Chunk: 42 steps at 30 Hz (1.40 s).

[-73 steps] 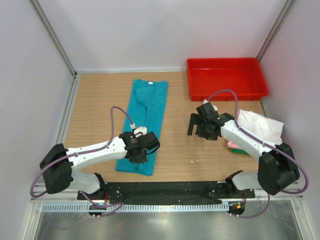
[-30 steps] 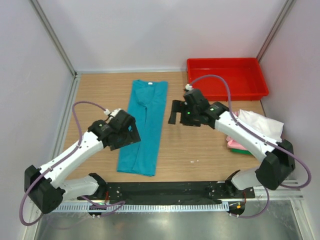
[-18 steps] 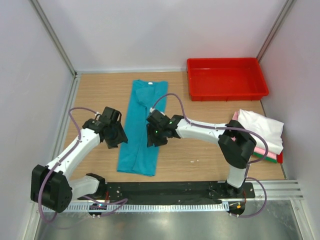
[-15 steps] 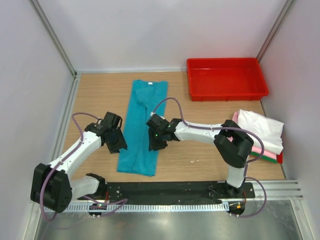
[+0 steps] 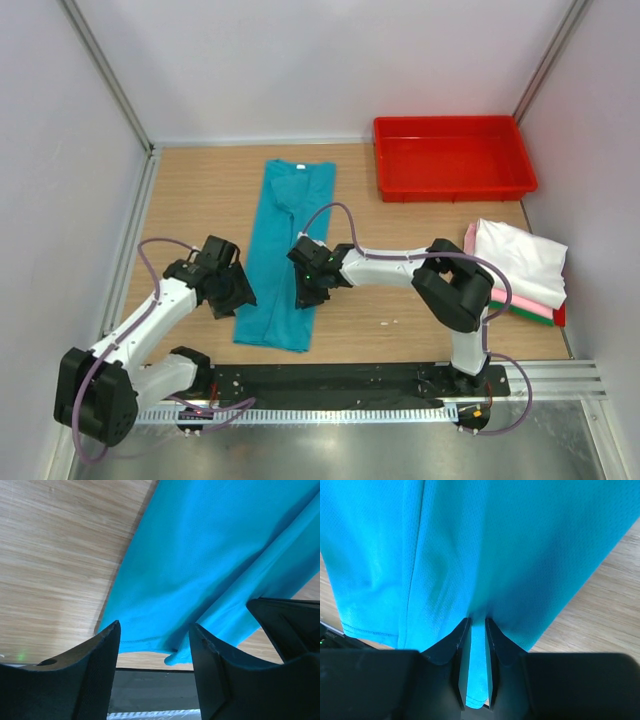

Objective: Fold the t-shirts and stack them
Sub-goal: Fold the tshirt

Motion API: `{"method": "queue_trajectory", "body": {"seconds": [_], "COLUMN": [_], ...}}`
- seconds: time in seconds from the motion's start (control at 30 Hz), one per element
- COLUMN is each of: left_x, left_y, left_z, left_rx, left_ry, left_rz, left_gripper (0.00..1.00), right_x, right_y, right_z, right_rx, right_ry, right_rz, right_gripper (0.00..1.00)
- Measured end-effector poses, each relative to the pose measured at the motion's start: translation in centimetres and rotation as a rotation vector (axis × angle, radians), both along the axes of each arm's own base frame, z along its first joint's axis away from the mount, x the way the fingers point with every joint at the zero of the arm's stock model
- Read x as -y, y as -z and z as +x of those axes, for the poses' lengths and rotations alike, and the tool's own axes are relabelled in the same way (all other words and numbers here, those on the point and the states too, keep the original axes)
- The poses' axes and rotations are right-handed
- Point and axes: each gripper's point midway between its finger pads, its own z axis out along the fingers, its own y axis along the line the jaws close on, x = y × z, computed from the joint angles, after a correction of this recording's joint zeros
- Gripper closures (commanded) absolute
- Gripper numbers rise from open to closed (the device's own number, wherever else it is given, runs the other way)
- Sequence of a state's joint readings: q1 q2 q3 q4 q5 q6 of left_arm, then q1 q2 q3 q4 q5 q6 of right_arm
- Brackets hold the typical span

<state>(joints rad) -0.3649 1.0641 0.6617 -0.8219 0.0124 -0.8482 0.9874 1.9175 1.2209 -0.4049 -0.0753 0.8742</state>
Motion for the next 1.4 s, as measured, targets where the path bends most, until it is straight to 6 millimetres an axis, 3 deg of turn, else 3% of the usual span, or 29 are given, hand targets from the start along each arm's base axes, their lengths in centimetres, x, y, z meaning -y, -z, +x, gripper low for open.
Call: {"method": "queue_trajectory", "body": {"seconds": [0.17,0.47,0.53,0.57,0.63,0.67,0.73,0.83,0.9,1.0,1.17,1.27,1.4], "left_x": [0.2,0.5,0.8,1.0,1.4,1.7,2.4,3.8,4.6,5.1,5.3,5.6,6.4], "left_y": [-0.4,-0.1,-0.2,-0.3,-0.3,-0.4,-0.5,-0.6,-0.5,0.1,2.0,2.9,2.8], "left_z": [-0.1,-1.1,-1.2,-1.3,-1.5,-1.7,-2.1,-3.2,-4.0,-5.3,-7.0,-7.4,-6.8], "left_rx": [0.023,0.018,0.016,0.012,0.006,0.002,-0.007,-0.024,-0.04,-0.061,-0.095,-0.118,-0.097], "left_ry": [-0.009,-0.019,-0.008,-0.005,0.007,0.009,0.032,0.074,0.089,0.079,0.036,0.03,0.024], "left_rz": [-0.024,-0.068,-0.082,-0.091,-0.105,-0.113,-0.128,-0.146,-0.155,-0.169,-0.189,-0.179,-0.205], "left_gripper": [0.37,0.28,0.11,0.06,0.0,0.02,0.07,0.2,0.29,0.4,0.45,0.5,0.53], "right_x": [1.2,5.5,6.2,6.5,6.7,6.6,6.7,6.9,7.8,10.1,13.8,14.0,12.6], "right_y": [0.0,0.0,-0.1,-0.3,-1.4,-2.2,-4.9,-8.7,-9.8,-7.5,-1.4,-0.8,-1.4], "right_z": [0.1,1.6,1.6,1.5,1.4,1.4,1.3,0.7,-0.8,-3.9,-9.0,-9.7,-8.8], "right_rx": [0.019,0.025,0.018,0.012,0.009,0.016,0.044,0.09,0.093,0.015,-0.148,-0.167,-0.136], "right_ry": [0.001,0.027,0.018,0.011,0.007,0.011,0.02,0.043,0.066,0.099,0.144,0.156,0.164], "right_rz": [-0.039,-0.165,-0.192,-0.207,-0.208,-0.196,-0.152,-0.053,0.02,0.036,-0.05,-0.041,0.022], "right_gripper": [0.76,0.74,0.72,0.71,0.44,0.25,0.15,0.12,0.14,0.22,0.26,0.29,0.33]}}
